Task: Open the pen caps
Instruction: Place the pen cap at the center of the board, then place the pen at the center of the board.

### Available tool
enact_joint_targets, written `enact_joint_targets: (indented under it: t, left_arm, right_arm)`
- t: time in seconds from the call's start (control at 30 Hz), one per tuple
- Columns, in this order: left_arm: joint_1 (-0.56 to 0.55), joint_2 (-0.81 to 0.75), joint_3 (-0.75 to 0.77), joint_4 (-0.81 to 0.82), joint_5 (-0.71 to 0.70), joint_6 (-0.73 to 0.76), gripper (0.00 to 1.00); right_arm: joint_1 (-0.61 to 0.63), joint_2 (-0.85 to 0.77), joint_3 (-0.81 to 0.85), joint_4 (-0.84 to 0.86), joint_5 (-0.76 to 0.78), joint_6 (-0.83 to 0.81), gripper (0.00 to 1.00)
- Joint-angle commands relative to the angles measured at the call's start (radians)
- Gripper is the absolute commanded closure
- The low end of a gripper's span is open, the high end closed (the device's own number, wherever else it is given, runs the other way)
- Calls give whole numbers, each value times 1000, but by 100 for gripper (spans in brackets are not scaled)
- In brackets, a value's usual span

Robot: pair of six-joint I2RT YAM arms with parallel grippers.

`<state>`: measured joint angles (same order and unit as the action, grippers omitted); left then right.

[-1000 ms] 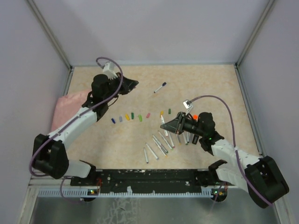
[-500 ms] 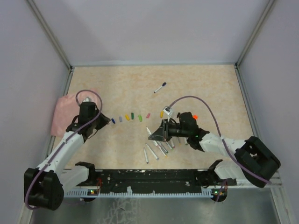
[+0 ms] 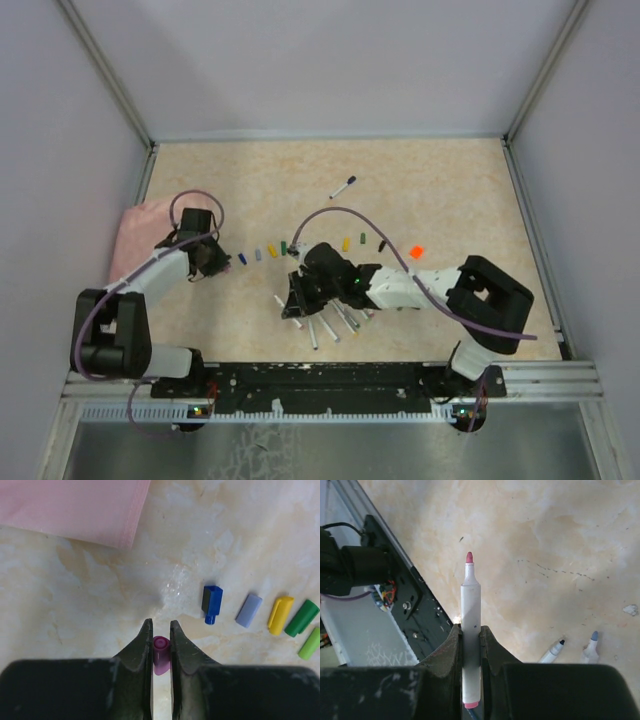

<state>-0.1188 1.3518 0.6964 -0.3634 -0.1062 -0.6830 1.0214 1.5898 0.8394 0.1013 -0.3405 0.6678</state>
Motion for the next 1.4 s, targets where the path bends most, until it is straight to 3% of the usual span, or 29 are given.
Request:
enact_joint_targets:
  t: [0.0, 0.23, 0.47, 0.7, 0.87, 1.07, 1.13, 1.37]
  left_arm:
    - [19, 59, 59, 10, -25, 28, 83]
    - [25, 121, 77, 12, -22, 17, 78]
    - [28, 133, 48, 38, -17, 23, 68]
    - [34, 121, 54, 23, -16, 37, 66]
    - [34, 36, 58, 0, 4, 44, 61]
    - [34, -107, 27, -28, 40, 51, 59]
    - [34, -149, 16, -40, 62, 54, 59]
    - [34, -292, -4, -88, 133, 78, 58]
  right_arm:
    - [61, 85, 136, -209, 163, -24, 96]
    - [131, 174, 215, -355, 268, 3, 94]
    - [161, 218, 237, -408, 305, 30, 91]
    - [181, 266, 292, -477, 349, 33, 87]
    - [180, 283, 313, -500, 353, 27, 80]
    - [180, 290, 322, -514, 353, 34, 79]
    - [180, 289, 323, -515, 353, 36, 73]
    - [181, 285, 345, -525, 370, 39, 72]
